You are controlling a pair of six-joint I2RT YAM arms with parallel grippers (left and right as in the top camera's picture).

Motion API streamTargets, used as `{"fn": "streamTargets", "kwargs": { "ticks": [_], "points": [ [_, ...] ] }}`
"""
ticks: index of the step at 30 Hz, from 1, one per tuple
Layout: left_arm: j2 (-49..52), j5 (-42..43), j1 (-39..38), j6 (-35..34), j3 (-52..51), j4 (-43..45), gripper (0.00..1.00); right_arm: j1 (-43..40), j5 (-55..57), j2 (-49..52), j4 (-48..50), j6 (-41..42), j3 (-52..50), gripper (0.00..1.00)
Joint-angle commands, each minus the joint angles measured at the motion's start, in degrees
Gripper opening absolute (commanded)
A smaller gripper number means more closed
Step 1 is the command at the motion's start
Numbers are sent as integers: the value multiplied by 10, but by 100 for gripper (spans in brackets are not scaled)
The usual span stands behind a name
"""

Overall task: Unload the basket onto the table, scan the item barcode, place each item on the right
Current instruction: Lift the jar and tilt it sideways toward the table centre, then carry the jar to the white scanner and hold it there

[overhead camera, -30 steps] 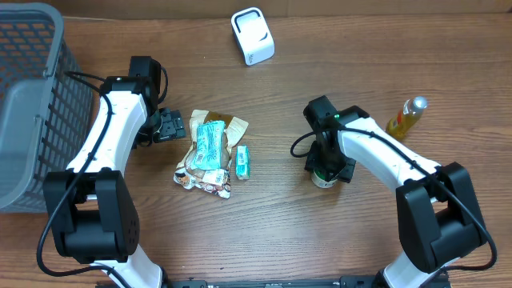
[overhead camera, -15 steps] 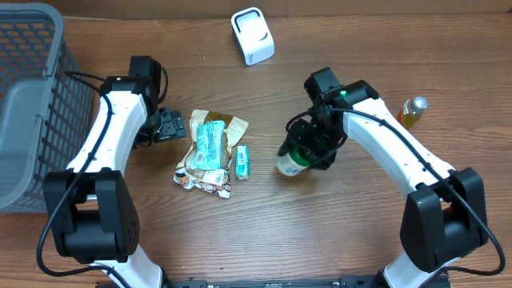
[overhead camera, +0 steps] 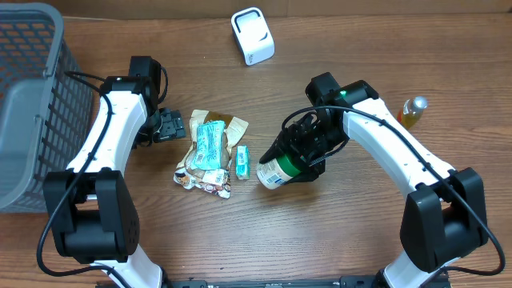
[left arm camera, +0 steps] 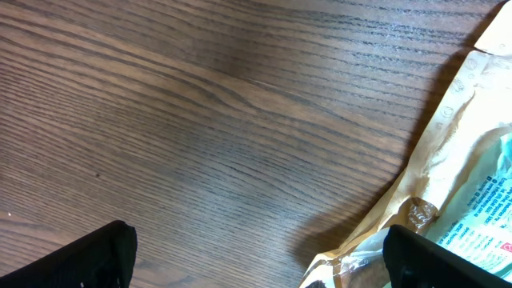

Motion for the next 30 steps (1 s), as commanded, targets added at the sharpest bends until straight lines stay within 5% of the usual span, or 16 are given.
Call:
{"fn": "streamTargets", "kwargs": {
  "ticks": [1,30],
  "points": [
    [-5,-3,3,4,9,0,100,-1,-92,-2,-5,1,12,45],
    [-5,-3,3,4,9,0,100,-1,-197,-2,-42,1,12,46]
  ]
}}
